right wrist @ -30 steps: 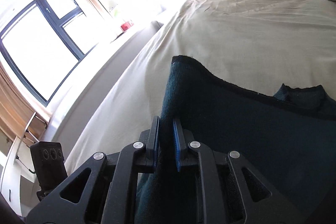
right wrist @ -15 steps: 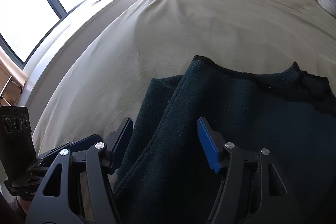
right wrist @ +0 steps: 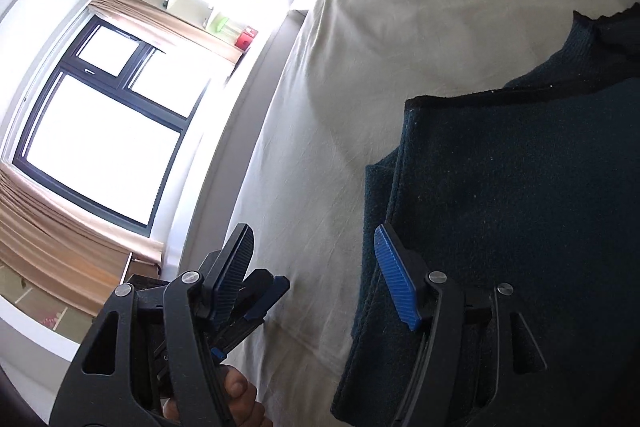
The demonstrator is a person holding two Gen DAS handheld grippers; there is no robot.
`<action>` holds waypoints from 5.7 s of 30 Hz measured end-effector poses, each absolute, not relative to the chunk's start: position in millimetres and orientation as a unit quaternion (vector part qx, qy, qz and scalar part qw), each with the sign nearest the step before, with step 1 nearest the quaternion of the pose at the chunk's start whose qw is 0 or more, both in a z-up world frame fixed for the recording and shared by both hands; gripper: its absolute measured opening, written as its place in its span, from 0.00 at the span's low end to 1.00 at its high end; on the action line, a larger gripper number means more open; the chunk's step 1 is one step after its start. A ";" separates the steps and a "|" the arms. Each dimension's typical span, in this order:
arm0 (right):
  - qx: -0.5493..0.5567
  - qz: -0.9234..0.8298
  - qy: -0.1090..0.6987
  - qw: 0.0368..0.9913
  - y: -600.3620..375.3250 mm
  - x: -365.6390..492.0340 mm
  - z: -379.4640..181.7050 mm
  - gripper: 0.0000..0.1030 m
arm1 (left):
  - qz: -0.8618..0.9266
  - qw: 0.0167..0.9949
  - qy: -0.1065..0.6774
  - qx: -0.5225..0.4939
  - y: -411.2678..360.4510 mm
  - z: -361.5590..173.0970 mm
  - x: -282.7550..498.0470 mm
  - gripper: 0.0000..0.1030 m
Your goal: Fold small clothes
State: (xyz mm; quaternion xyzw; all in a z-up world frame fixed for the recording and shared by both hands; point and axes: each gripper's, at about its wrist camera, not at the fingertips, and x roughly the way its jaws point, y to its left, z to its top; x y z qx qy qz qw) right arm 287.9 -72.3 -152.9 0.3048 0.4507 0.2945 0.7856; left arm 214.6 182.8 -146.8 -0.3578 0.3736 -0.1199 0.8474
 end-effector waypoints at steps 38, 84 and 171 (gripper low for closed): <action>0.479 0.330 0.434 0.688 -201.1 242.9 -199.8 0.50 | -0.191 0.755 0.544 -0.310 93.8 -167.4 279.9 0.29; 0.567 0.298 0.456 0.618 -442.0 249.0 -242.4 0.61 | -0.303 0.805 0.508 -0.054 -211.0 -89.4 224.4 0.26; 0.345 0.116 0.491 0.792 -478.2 137.9 -165.6 0.13 | -0.269 0.855 0.433 0.096 -209.2 -121.6 218.0 0.59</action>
